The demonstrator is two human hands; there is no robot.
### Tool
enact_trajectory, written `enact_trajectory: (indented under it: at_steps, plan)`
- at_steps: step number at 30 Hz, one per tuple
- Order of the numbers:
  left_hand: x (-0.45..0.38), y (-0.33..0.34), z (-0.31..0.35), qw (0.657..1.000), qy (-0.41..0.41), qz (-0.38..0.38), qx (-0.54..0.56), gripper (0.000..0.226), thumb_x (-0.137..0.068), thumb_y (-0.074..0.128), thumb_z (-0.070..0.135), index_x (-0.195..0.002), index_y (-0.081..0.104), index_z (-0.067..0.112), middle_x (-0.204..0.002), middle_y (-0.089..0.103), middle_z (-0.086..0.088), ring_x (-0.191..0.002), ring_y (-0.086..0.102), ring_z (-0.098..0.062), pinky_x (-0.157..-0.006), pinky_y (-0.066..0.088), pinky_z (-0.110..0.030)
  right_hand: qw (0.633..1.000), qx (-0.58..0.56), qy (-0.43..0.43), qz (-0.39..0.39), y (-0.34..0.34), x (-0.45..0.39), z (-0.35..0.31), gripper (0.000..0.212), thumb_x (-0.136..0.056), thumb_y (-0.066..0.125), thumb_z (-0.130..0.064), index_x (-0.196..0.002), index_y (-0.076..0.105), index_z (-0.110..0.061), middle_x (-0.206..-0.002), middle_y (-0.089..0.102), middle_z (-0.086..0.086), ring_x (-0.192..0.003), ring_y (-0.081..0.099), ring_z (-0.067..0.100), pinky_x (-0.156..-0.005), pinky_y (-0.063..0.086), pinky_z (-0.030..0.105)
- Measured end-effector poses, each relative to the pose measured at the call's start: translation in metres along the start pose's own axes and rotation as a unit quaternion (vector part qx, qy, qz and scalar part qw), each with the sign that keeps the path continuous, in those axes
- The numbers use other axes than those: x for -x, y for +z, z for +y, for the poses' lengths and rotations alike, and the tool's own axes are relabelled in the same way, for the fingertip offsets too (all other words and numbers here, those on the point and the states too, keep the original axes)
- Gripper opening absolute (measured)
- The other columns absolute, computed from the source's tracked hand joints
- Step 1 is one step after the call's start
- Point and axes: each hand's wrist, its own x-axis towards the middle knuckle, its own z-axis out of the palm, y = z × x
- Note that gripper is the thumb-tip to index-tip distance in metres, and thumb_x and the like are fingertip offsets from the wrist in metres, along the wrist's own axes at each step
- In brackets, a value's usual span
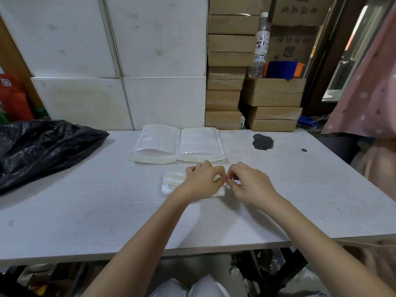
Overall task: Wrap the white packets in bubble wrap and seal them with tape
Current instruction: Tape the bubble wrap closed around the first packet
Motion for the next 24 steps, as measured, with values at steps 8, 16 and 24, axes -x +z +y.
enact_trajectory:
  at_steps: [8, 16, 24]
  plan:
    - [0.000, 0.002, 0.001, 1.000, -0.008, 0.002, 0.004, 0.021, -0.096, 0.039, 0.031, -0.101, 0.059, 0.028, -0.099, 0.041, 0.000, -0.110, 0.047, -0.022, -0.108, 0.020, -0.038, 0.986, -0.143, -0.017, 0.078, 0.031, 0.013, 0.006, 0.013, -0.094, 0.046, -0.013, -0.084, 0.044, -0.021, -0.089, 0.047, -0.006, -0.075, 0.053, 0.020, -0.069, 0.046, 0.039]
    - [0.001, 0.002, -0.003, 1.000, -0.001, 0.010, 0.005, 0.025, -0.098, 0.037, 0.035, -0.110, 0.058, 0.039, -0.097, 0.041, 0.003, -0.111, 0.049, -0.017, -0.111, 0.016, -0.039, 0.943, -0.304, 0.018, 0.133, 0.024, 0.024, 0.017, 0.014, -0.090, 0.055, -0.003, -0.094, 0.055, -0.017, -0.083, 0.053, 0.000, -0.076, 0.049, 0.001, -0.071, 0.039, 0.003]
    - [0.006, -0.002, 0.004, 0.997, -0.038, 0.021, 0.064, 0.030, -0.096, 0.036, 0.030, -0.123, 0.049, 0.029, -0.120, 0.051, -0.002, -0.119, 0.042, -0.016, -0.112, 0.012, -0.034, 0.951, -0.270, 0.131, 0.076, 0.031, 0.019, 0.020, 0.018, -0.085, 0.057, -0.012, -0.101, 0.056, -0.017, -0.074, 0.053, -0.005, -0.072, 0.050, 0.013, -0.069, 0.041, 0.026]
